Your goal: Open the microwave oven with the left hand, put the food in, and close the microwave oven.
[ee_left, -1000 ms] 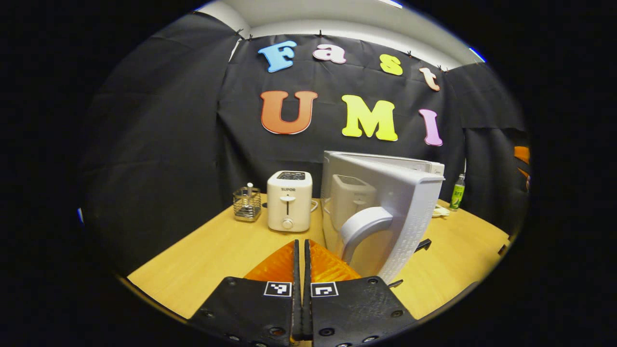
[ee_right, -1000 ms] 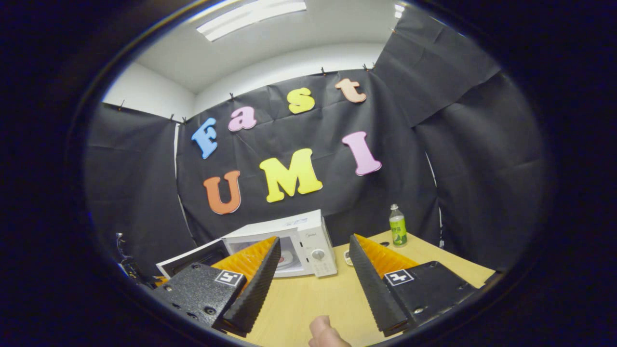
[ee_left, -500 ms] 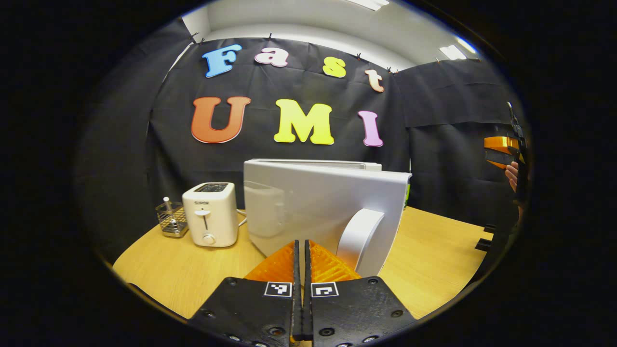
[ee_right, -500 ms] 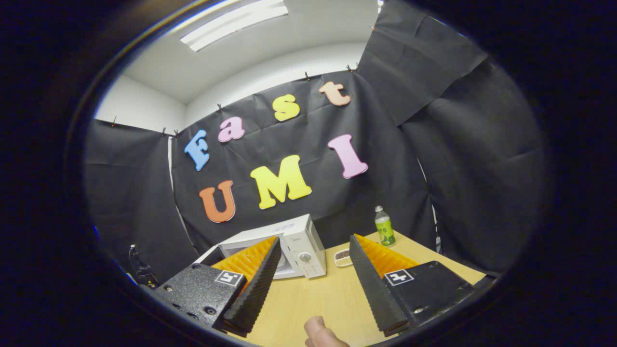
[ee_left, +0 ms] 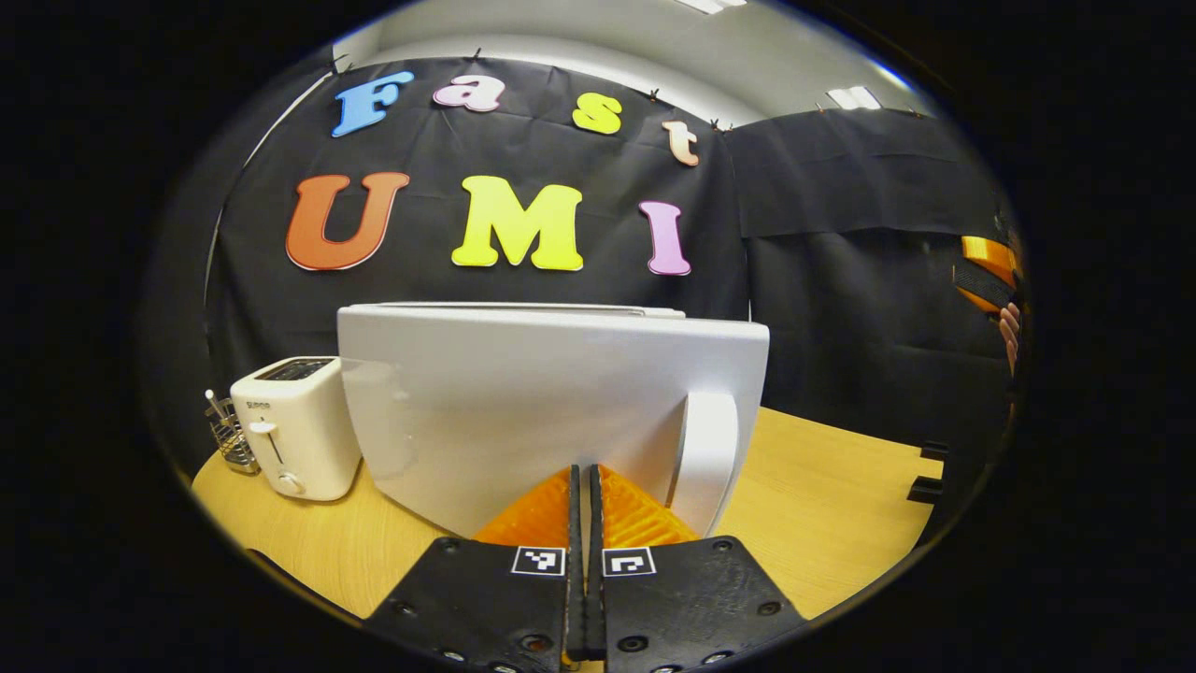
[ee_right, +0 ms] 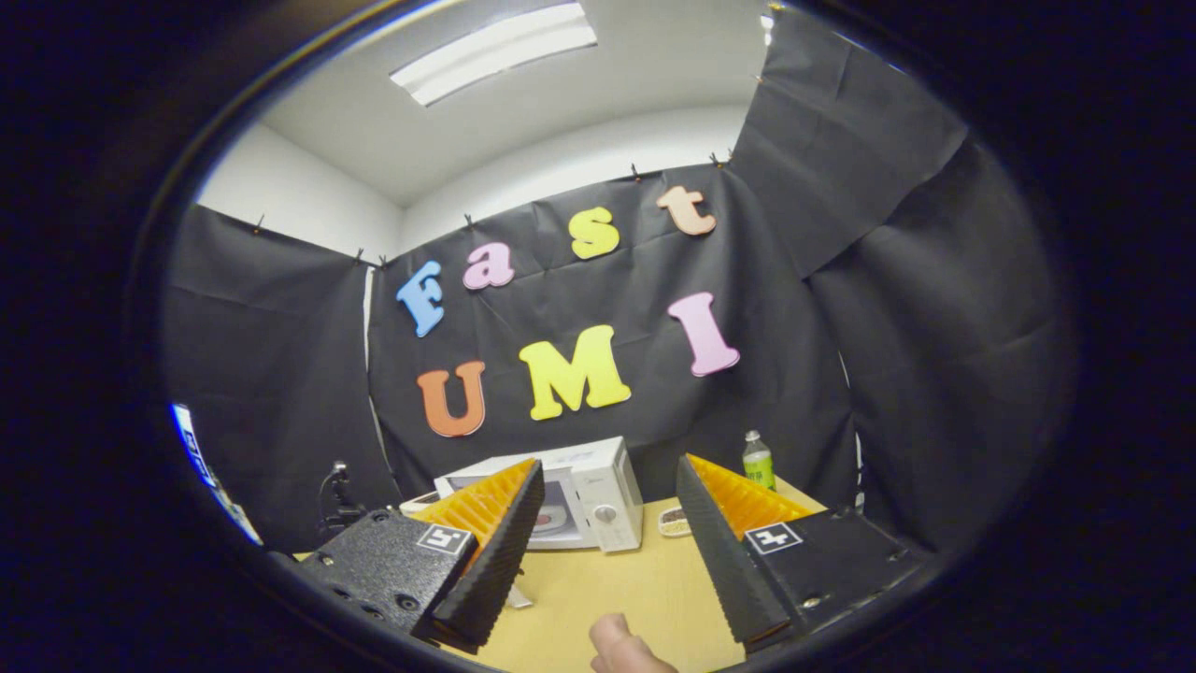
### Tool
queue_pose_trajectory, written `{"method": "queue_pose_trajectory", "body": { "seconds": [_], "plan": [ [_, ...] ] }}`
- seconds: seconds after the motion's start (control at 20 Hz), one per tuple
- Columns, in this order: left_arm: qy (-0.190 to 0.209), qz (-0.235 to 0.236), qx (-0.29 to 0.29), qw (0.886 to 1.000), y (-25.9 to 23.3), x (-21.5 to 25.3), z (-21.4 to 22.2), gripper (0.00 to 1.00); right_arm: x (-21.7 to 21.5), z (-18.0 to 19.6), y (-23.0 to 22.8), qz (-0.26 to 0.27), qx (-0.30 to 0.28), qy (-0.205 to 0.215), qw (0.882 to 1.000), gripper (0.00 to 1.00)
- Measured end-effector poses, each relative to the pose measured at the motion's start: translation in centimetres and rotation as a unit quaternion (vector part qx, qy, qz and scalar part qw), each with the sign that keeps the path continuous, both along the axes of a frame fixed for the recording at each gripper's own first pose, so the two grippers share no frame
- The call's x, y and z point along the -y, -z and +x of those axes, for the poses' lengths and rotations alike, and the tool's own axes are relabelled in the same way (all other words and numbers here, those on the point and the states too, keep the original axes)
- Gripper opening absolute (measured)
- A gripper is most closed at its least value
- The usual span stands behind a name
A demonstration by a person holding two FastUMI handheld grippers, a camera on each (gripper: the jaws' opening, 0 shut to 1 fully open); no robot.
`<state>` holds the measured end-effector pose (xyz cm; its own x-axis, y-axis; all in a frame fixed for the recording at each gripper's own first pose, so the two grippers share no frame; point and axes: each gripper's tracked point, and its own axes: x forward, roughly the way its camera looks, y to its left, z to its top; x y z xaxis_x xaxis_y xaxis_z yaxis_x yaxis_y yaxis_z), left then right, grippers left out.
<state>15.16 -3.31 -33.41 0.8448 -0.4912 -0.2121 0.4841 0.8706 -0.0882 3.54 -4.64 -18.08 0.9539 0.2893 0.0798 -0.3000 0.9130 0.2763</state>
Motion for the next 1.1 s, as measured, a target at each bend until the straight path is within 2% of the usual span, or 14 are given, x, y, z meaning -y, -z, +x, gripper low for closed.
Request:
{"method": "queue_pose_trajectory", "body": {
  "seconds": [0.15,0.35,0.4,0.65,0.95,1.0,1.1],
  "plan": [
    [0.012,0.018,-0.010,1.000,0.6,2.7,1.2,0.01,0.7,-0.3,-0.5,-0.011,0.023,0.011,1.000,0.91],
    [0.003,0.042,-0.001,0.999,0.7,4.8,3.8,0.00,1.2,0.1,0.5,-0.029,0.025,0.018,0.999,0.92],
    [-0.001,0.043,0.000,0.999,0.7,5.3,4.4,0.00,1.4,0.2,0.9,-0.034,0.019,0.021,0.999,0.84],
    [-0.030,0.059,-0.001,0.998,1.0,7.1,7.7,0.01,1.5,0.6,1.9,-0.040,0.020,0.015,0.999,0.84],
    [-0.077,0.070,-0.010,0.994,1.5,8.8,12.4,0.01,2.1,1.6,2.9,-0.041,0.010,0.022,0.999,0.85],
    [-0.081,0.069,-0.015,0.994,1.6,9.1,13.1,0.00,2.3,1.6,3.1,-0.043,0.011,0.024,0.999,0.92],
    [-0.094,0.059,-0.026,0.993,2.0,9.6,14.4,0.00,2.5,1.9,3.3,-0.044,0.015,0.024,0.999,0.92]
  ]
}}
